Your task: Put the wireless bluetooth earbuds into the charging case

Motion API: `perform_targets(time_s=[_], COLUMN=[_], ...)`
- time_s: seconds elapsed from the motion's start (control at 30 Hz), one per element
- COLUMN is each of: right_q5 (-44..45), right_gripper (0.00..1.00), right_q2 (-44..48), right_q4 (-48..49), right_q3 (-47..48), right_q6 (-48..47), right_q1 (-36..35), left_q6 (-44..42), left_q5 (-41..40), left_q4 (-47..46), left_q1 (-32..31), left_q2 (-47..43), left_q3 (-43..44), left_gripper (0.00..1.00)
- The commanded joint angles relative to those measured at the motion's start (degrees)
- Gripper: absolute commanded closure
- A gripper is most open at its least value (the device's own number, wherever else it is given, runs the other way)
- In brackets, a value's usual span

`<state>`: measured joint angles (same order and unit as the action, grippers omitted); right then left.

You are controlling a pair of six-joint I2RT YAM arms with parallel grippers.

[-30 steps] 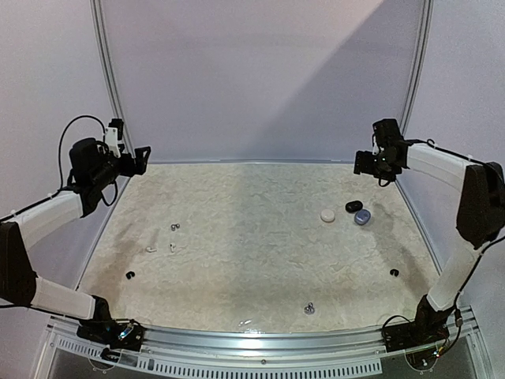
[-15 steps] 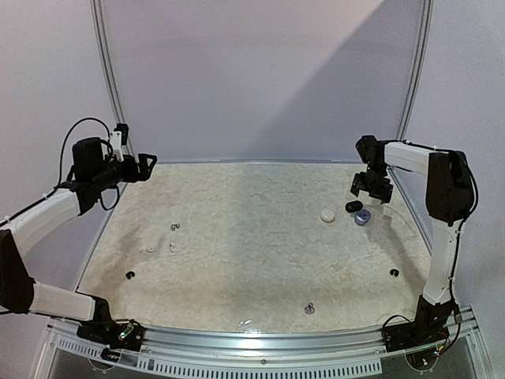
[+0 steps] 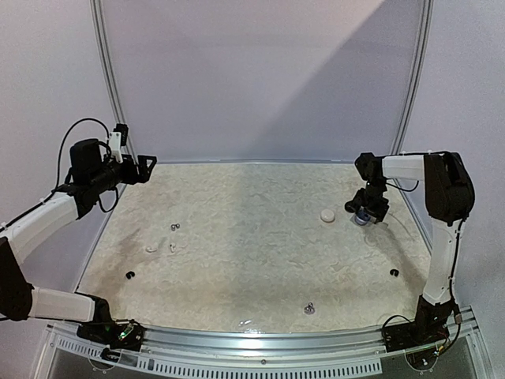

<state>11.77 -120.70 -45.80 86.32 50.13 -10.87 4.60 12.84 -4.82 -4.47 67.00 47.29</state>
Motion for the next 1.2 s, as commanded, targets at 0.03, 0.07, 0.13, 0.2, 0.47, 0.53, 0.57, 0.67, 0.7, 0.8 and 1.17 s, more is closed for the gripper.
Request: perform_targets(time_s=[0.03, 0.07, 0.13, 0.2, 0.47, 0.53, 0.57, 0.67, 0.7, 0.8, 1.17], right_q5=[-3.13, -3.22, -3.58, -4.36, -4.15, -2.77, -2.02, 0.89, 1.88, 5.67, 5.53], right_gripper=[0.30, 0.33, 0.40, 0.49, 0.66, 0.66, 0.67, 0.69, 0.70, 0.73, 0.78], right_q2=[0.26, 0.21, 0.33, 0.74, 8.11, 10.96, 12.93, 16.74, 18.04, 19.62, 15.21], right_q4=[3.87, 4.02, 4.35, 4.72, 5.24, 5.64, 6.95, 13.53, 16.30, 25.71, 50.41], right_q3=[-3.00, -3.33, -3.83, -4.17, -2.35, -0.89, -0.14, 1.46, 2.05, 3.69, 11.39], right_q6=[2.67, 2.81, 2.95, 2.87, 2.20, 2.95, 3.65, 6.12, 6.85, 9.89, 13.41], right_q1=[-0.02, -0.02, -0.02, 0.02, -4.74, -7.42, -9.68, -15.84, -17.94, -24.23, -37.53], left_q6=[-1.78, -1.74, -1.95, -2.07, 3.69, 4.57, 4.69, 4.89, 4.89, 5.15, -10.30], left_q5=[-0.49, -0.44, -0.25, 0.30, 6.10, 6.80, 6.92, 7.08, 7.13, 8.06, 10.57], left_q4=[0.17, 0.04, -0.09, -0.02, -2.20, -2.86, -3.10, -3.69, -3.88, -4.58, -10.93], left_q1=[-0.62, -0.63, -0.59, -0.62, -0.82, -1.49, -2.02, -4.49, -5.52, -9.94, -27.88], left_q2=[-0.08, -0.02, 0.00, 0.06, 0.19, 0.15, 0.19, 0.78, 1.16, 2.82, 8.70], left_q3=[-0.57, -0.54, -0.40, -0.15, 1.87, 2.81, 3.45, 6.06, 6.97, 9.90, 13.37], left_gripper=[0.01, 0.01, 0.01, 0.01, 0.01, 0.01, 0.01, 0.05, 0.06, 0.10, 0.16])
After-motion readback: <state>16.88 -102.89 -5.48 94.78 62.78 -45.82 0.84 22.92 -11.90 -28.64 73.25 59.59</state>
